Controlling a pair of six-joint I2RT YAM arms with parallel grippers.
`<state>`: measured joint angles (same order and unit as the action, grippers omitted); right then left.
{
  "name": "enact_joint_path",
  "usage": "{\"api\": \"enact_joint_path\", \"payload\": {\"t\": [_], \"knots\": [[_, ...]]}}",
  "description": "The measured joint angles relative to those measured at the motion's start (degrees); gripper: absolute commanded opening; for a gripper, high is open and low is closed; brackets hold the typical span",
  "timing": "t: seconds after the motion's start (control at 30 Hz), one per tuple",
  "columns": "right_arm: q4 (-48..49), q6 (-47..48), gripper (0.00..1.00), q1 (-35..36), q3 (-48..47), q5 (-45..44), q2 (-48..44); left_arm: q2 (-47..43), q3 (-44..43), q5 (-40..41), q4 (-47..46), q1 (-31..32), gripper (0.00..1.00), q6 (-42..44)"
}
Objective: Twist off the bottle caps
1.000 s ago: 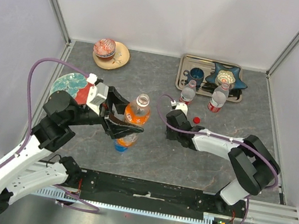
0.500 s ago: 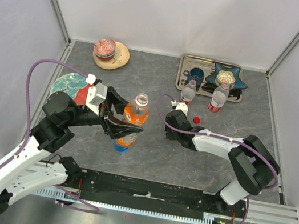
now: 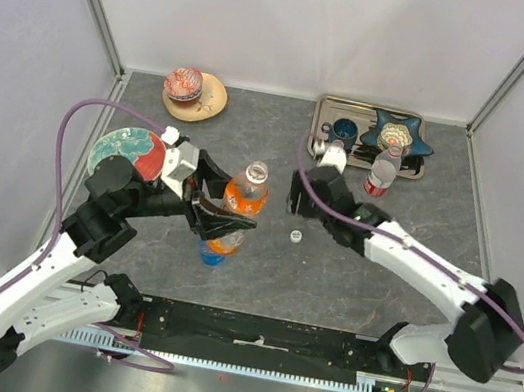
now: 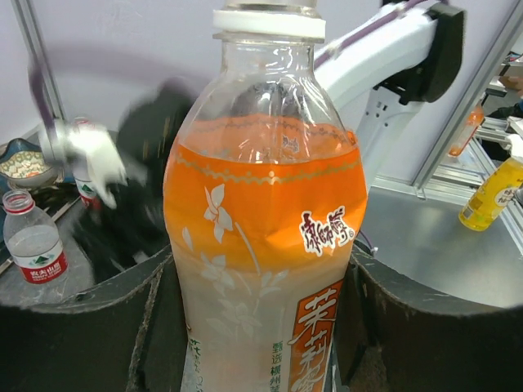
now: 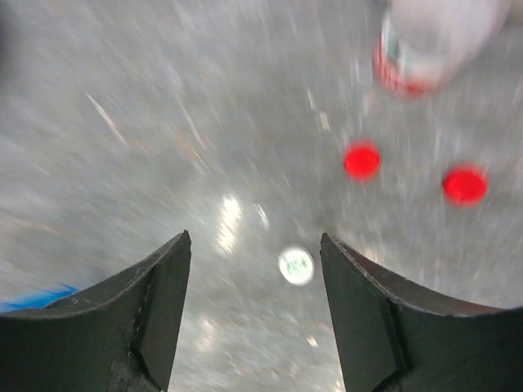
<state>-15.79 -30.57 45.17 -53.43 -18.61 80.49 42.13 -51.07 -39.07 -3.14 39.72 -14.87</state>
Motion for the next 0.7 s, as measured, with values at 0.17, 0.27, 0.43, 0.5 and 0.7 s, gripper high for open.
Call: {"api": "enact_joint_path", "payload": {"t": [0.17,0.27,0.43,0.5,0.7], "knots": [[-6.5,3.7,0.75,0.1,-21.0,-5.2,-6.5,4.6,-2.1,0.0,-0.7,0.0,0.62,0.0],[-7.9,6.0,0.75,0.1,-27.3,-7.5,-12.3,7.9,-3.4,0.1,-1.3,0.0,0.62,0.0],[-7.0,9.8,0.79,0.1,-26.5,-2.5,-23.8,16.7,-10.2,0.6,0.9,0.0,0.61,0.8],[-5.2,10.4,0.83,0.0,-24.9,2.5,-26.9,20.7,-13.8,0.7,2.5,0.0,0.61,1.1],[-2.5,10.4,0.86,0.1,-24.4,17.5,-25.8,25.6,-16.3,-0.2,6.0,0.2,0.62,1.9]]}}
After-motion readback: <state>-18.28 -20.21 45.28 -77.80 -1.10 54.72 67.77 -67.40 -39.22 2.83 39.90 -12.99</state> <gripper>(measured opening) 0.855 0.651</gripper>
